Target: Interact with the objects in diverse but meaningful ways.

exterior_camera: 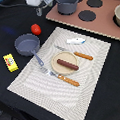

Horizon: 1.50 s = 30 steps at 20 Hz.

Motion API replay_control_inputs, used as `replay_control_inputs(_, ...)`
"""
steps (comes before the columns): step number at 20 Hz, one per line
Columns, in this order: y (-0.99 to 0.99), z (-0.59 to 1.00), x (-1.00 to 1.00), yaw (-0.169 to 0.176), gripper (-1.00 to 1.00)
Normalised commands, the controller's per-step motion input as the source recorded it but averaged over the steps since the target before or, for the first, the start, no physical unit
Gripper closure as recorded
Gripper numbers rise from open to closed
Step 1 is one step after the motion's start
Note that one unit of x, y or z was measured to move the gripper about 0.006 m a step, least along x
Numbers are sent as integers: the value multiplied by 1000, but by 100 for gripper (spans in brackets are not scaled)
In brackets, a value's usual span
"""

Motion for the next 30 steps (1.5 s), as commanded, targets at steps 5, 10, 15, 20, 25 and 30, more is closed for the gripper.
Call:
replay_control_inputs(5,-1,-593,-782,-54,-100)
replay_control_inputs(10,-8,-557,-562,-162,-100)
replay_control_inputs(15,-6,-433,-286,-191,-100)
replay_control_inputs(20,-58,-182,-21,-95,-100)
replay_control_inputs(25,-57,-23,159,-25,-100)
replay_control_inputs(30,-102,-77,118,-14,-100)
